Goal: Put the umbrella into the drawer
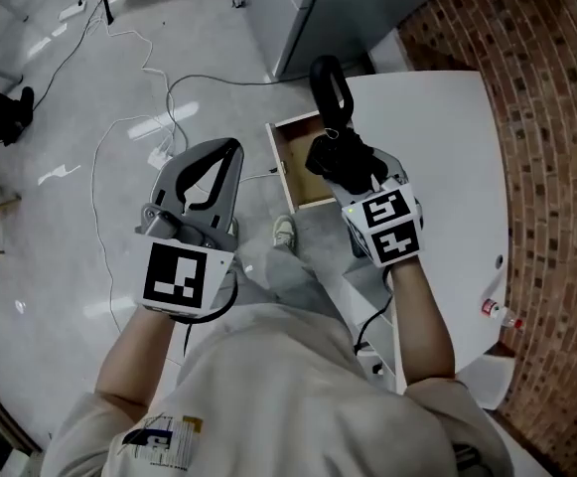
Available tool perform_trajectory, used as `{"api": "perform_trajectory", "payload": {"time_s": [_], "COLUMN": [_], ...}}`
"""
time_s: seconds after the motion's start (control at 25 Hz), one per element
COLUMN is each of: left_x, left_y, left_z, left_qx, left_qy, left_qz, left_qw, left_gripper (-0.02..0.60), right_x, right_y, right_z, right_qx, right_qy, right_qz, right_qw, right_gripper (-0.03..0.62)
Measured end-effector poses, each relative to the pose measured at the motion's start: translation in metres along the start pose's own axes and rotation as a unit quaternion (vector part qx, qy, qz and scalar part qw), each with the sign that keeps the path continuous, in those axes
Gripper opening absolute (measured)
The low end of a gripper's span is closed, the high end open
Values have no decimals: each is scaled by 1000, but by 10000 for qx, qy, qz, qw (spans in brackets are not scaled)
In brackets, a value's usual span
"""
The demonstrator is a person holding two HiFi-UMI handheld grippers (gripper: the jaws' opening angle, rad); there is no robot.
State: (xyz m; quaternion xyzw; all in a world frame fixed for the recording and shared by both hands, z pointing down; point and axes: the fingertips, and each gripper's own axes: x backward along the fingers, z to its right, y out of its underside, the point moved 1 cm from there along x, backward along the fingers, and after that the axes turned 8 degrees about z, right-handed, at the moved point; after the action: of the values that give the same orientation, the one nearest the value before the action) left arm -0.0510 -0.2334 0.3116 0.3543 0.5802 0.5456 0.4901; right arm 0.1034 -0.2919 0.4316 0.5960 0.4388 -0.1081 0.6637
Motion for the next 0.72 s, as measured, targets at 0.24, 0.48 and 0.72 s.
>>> {"api": "perform_trajectory", "payload": {"time_s": [0.24, 0.48, 0.72], "left_x": [-24, -43, -61], "left_y": [59, 113, 171], "left_z": [0, -2, 0], "left_qx": [612, 889, 1099], "left_qy": [-452, -516, -436], "left_qz": [-355, -656, -962], "left_qw": [9965, 9925, 9883], "left_gripper": [8, 8, 8], "right_x": [-51, -106, -156], "right_y": [47, 95, 135], "right_z": [10, 5, -2], "right_qx": [150, 270, 336], "right_qy": [-361, -463, -563], "right_qz": [-534, -1206, -1537], "right_qw": [9978, 9912, 9859], "right_gripper": [264, 264, 264]}}
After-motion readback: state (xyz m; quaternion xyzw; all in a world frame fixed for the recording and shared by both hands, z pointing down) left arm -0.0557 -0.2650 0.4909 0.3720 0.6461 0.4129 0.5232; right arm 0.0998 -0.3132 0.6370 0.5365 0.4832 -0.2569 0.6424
